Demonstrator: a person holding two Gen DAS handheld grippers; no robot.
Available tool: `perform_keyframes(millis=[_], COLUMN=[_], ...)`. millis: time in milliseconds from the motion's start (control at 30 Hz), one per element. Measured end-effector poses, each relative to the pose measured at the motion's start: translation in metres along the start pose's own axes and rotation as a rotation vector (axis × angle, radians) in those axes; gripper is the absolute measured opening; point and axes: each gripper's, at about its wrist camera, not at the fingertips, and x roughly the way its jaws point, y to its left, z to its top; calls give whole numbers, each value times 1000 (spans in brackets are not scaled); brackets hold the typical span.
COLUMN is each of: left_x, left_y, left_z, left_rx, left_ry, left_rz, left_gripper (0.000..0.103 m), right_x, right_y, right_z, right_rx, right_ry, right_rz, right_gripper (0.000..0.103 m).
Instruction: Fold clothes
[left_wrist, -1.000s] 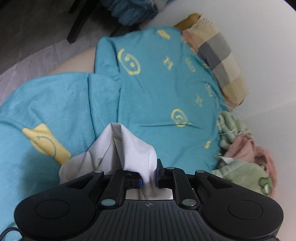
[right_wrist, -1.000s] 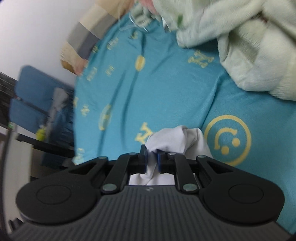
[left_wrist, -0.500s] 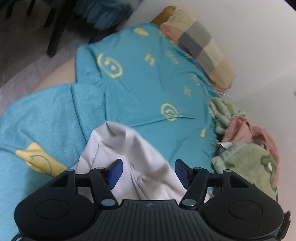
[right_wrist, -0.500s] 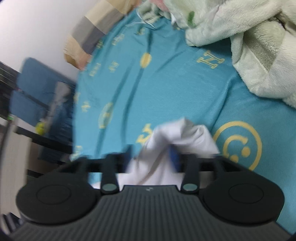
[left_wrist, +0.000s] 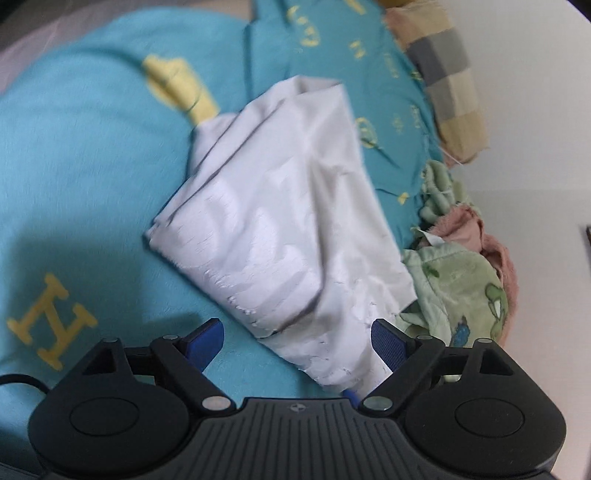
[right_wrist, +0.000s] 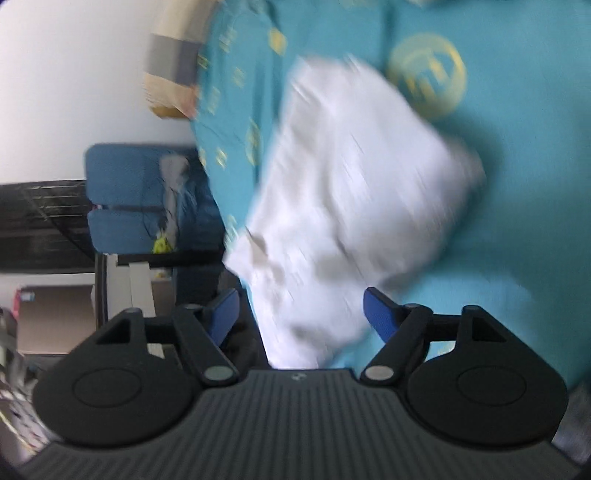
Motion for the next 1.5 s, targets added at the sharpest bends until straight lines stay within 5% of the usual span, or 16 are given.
perform_keyframes(millis=[133,500,733,900,1267,1500], left_x=[16,27,21,8,-43,-7], left_y=[19,29,30,22,-59,-182], left_z=[5,17,16,10,-15,-36], left_rx=[-100,-181,-158,-106,94,165], left_ry=[-18,-114,-140,-160,-243,-196], left_rz=[-21,-81,-64,-75,-129,-224], left_gripper=[89,74,52,36,22,22], right_x=[16,10,6,-6,-55,-122], right_y=[-21,-28,-24,-18,16,71], right_z=[-6,8,11,7,7,63], right_rx=[66,91,46,-12,-74,-166], right_ry=[29,-242,-323,-333,-358,-456], right_rz=[-54,-101,-100,-81,16,103], right_gripper=[79,78,34,25,24,24])
